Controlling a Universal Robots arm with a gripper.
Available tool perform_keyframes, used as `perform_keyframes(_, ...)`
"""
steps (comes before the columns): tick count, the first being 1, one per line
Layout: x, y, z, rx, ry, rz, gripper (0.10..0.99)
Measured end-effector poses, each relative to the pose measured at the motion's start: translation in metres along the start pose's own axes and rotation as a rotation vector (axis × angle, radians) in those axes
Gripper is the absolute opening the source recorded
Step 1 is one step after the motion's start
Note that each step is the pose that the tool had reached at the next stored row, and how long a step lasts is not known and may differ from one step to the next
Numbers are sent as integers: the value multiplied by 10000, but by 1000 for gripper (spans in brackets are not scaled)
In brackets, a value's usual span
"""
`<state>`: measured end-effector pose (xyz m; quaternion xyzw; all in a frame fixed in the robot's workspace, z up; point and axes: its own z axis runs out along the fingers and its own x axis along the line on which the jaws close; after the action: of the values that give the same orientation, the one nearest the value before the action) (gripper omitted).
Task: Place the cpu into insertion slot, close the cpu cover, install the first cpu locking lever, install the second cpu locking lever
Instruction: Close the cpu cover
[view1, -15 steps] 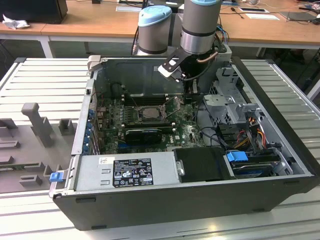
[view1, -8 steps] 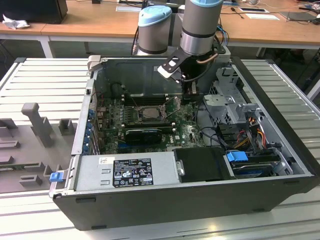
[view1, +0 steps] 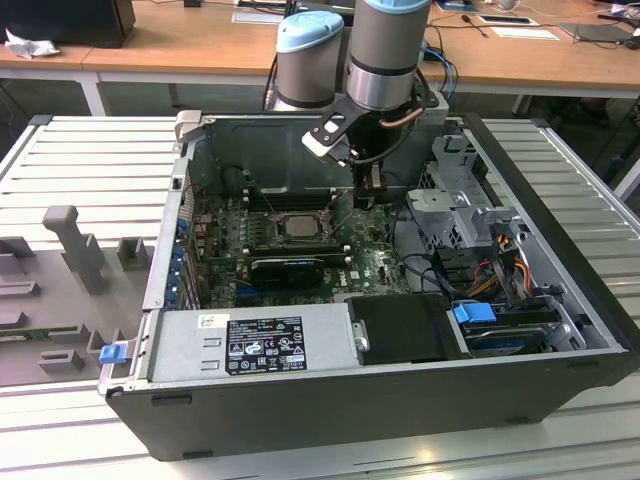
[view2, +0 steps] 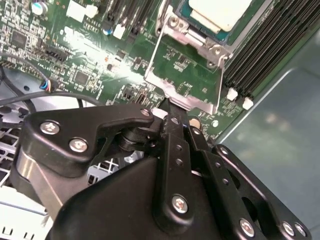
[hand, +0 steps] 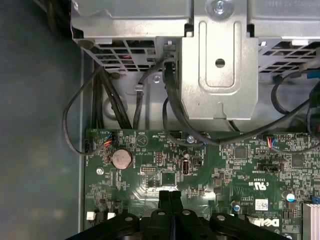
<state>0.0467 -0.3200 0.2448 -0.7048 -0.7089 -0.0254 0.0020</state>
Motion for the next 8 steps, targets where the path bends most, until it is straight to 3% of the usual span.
perform_keyframes(8, 1, -78, -3, 0, 0, -1, 106)
